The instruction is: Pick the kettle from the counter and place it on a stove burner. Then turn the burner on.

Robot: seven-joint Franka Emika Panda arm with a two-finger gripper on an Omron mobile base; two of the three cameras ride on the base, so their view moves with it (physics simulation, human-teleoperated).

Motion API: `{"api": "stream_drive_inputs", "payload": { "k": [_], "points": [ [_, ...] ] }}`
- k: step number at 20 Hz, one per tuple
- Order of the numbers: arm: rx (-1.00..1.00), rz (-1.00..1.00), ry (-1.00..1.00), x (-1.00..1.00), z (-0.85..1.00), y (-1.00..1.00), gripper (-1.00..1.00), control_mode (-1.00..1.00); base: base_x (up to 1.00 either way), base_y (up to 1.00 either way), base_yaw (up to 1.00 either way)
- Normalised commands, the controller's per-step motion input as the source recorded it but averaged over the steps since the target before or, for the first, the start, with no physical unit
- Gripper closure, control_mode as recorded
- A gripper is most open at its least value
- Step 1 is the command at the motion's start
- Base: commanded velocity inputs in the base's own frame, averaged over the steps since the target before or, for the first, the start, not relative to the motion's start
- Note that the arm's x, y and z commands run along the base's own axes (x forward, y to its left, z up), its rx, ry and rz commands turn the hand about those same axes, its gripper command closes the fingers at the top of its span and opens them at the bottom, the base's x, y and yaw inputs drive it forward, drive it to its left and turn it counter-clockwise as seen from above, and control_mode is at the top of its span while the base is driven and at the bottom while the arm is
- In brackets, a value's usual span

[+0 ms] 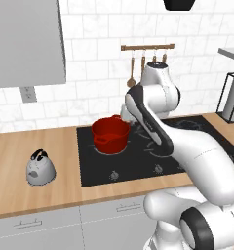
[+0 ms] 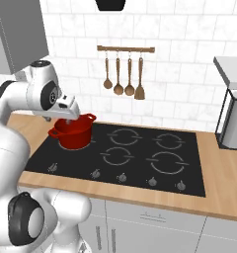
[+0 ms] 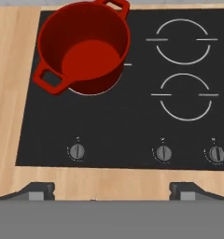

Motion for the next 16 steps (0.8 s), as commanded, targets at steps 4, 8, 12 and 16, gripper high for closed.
{"api": "stream_drive_inputs", "payload": {
  "k": [4, 8, 12, 16],
  "points": [
    [0.0, -0.11, -0.1, 0.0, 0.0, 0.13, -1.0, -1.0, 0.0, 0.0, 0.0],
    [0.0, -0.05, 0.0, -0.09, 0.0, 0.31, -1.0, -1.0, 0.0, 0.0, 0.0],
    [0.0, 0.0, 0.0, -0.48, -0.06, 0.3, -1.0, -1.0, 0.0, 0.0, 0.0],
    [0.0, 0.0, 0.0, -0.63, -0.08, 0.12, -1.0, -1.0, 0.0, 0.0, 0.0]
  ]
}}
